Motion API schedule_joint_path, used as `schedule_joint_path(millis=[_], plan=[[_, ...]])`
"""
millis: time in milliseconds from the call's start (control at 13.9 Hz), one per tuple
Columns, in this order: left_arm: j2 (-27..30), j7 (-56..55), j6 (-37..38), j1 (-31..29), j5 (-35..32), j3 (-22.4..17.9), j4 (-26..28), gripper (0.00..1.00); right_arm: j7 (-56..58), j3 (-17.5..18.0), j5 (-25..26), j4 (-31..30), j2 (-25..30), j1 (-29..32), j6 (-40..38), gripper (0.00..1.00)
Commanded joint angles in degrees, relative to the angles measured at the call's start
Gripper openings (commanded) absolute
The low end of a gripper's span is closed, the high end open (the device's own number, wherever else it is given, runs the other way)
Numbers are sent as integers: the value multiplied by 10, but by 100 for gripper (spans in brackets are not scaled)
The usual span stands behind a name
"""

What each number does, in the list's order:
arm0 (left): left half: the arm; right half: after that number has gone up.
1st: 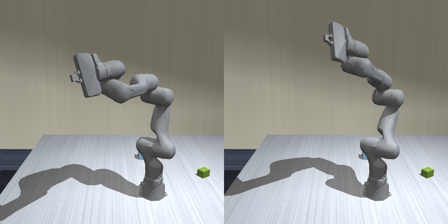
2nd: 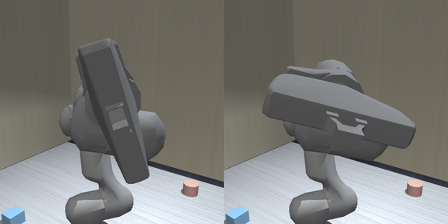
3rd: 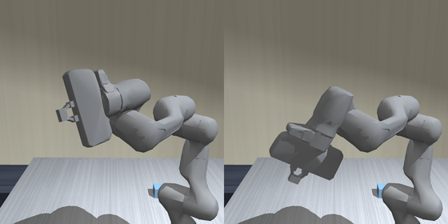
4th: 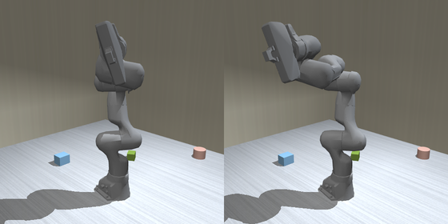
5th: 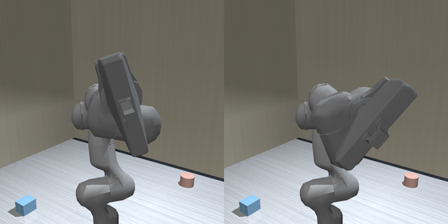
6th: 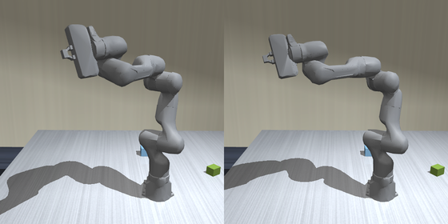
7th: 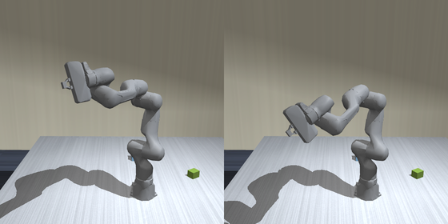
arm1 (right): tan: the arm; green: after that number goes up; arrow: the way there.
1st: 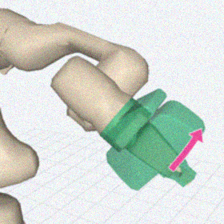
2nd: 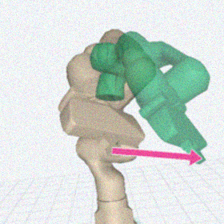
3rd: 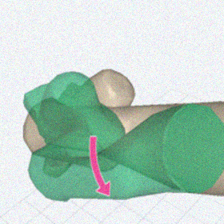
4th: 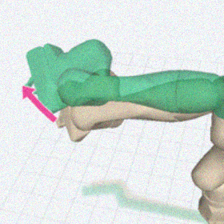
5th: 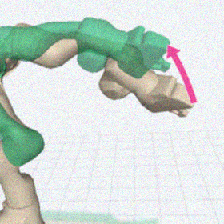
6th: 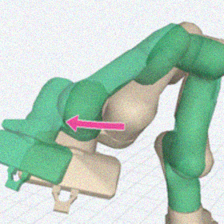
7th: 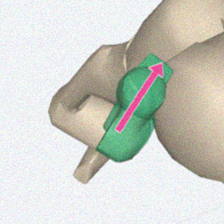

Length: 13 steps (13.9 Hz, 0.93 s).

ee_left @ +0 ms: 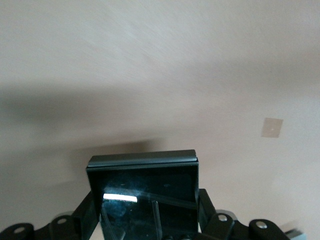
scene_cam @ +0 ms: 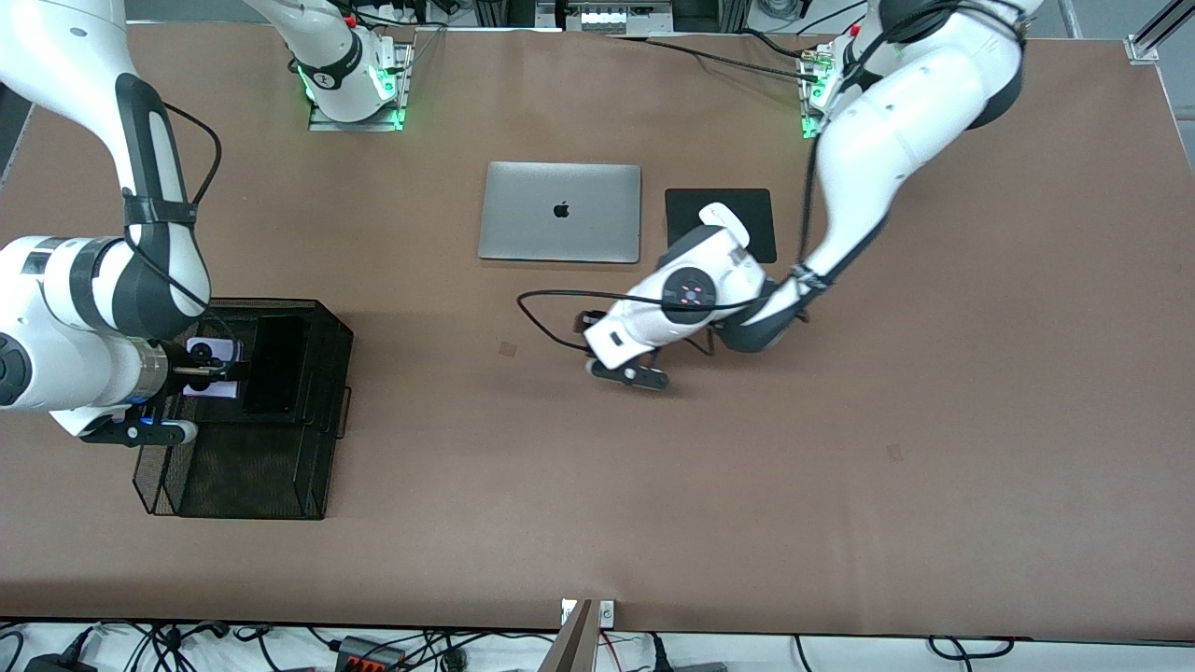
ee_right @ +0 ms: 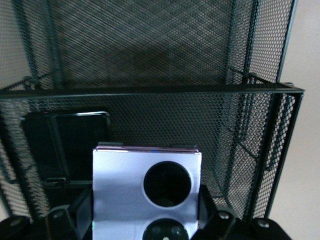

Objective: Place phones with both arms
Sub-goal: 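Release the white phone into the basket while the left gripper sets down the small phone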

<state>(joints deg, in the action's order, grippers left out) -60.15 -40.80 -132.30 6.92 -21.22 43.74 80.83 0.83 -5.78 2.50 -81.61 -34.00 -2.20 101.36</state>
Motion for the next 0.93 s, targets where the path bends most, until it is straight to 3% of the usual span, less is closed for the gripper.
schedule_joint_path(millis=[0, 72, 144, 215, 287, 359, 503, 718, 862], plan=[[-24, -4, -19, 27, 15, -17, -25, 25, 28, 12, -5, -29, 13, 24, 33, 30], [-23, -2, -19, 27, 14, -17, -25, 48, 32, 12, -5, -34, 9, 29, 44, 31], [-21, -2, -22, 24, 6, -18, -24, 99, 32, 12, -5, -38, 6, 31, 53, 31], [-19, -2, -22, 21, 7, -18, -23, 100, 32, 11, -5, -43, 7, 31, 59, 44], [-17, -2, -21, 20, 6, -18, -23, 100, 32, 11, -6, -45, 7, 32, 60, 85], [-13, -2, -20, 19, 7, -18, -22, 100, 31, 11, -6, -44, 8, 36, 57, 100], [13, -2, -1, 0, 7, -18, -13, 100, 24, 16, -6, -28, 25, 30, 52, 100], [99, 3, 161, -44, 5, -18, -13, 100, 17, 25, -14, 7, 37, -9, 52, 100], [154, 11, 263, -87, 3, -16, -13, 100, 7, 36, -57, 11, 34, -32, 62, 100]])
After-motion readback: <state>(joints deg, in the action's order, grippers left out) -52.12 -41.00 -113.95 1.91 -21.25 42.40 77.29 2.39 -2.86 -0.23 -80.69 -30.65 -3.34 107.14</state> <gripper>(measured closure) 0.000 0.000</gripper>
